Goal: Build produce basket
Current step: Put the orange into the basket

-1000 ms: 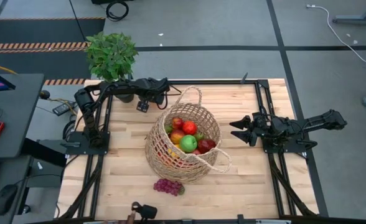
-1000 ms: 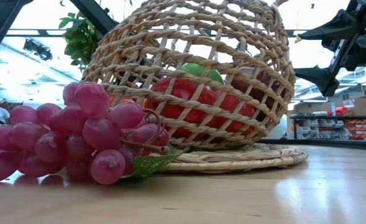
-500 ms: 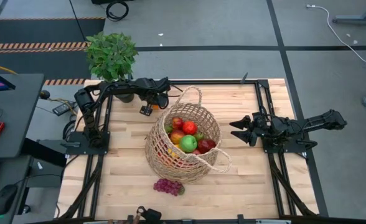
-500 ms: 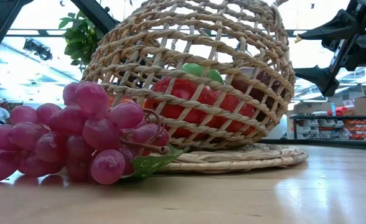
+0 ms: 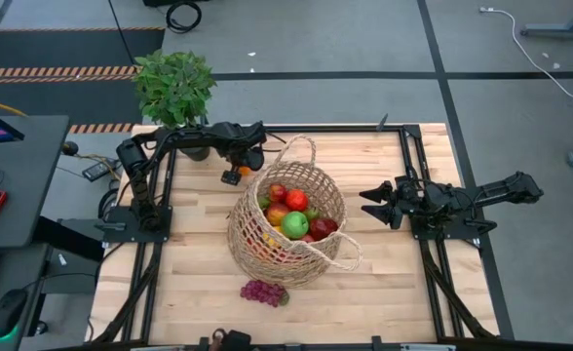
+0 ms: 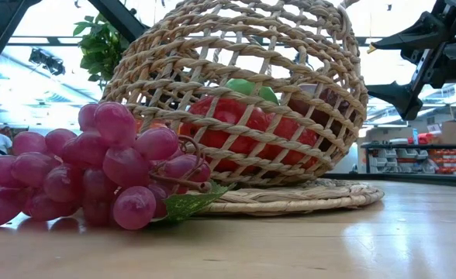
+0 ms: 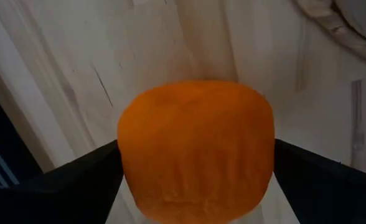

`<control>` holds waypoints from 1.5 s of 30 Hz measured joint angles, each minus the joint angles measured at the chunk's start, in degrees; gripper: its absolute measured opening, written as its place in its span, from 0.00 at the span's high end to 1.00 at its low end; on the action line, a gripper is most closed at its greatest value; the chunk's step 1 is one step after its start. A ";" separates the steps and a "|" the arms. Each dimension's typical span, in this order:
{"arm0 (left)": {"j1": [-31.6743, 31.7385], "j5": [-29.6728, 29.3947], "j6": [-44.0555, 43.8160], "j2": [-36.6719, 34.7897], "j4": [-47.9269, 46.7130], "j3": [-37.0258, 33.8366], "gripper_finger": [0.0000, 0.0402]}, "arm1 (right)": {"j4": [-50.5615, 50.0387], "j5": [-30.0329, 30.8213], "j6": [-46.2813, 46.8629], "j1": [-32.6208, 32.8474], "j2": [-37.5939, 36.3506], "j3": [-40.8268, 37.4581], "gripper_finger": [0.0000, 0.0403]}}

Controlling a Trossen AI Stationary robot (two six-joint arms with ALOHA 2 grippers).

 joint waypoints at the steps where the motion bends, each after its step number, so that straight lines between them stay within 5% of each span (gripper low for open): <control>1: 0.00 0.00 -0.29 0.00 -0.05 0.00 0.03 | 0.00 0.00 -0.02 0.00 -0.01 0.00 0.09; 14: 0.00 0.01 -7.38 -0.14 -1.32 0.04 0.18 | -0.01 -0.02 -0.02 -0.01 -0.01 0.00 0.09; 26: 0.15 0.03 -11.00 -6.27 1.84 0.04 0.19 | 0.00 -0.02 -0.01 -0.01 -0.02 0.00 0.09; 45: -2.22 0.02 -25.76 -23.69 35.74 0.04 0.19 | -0.01 -0.01 0.00 -0.01 -0.02 0.00 0.09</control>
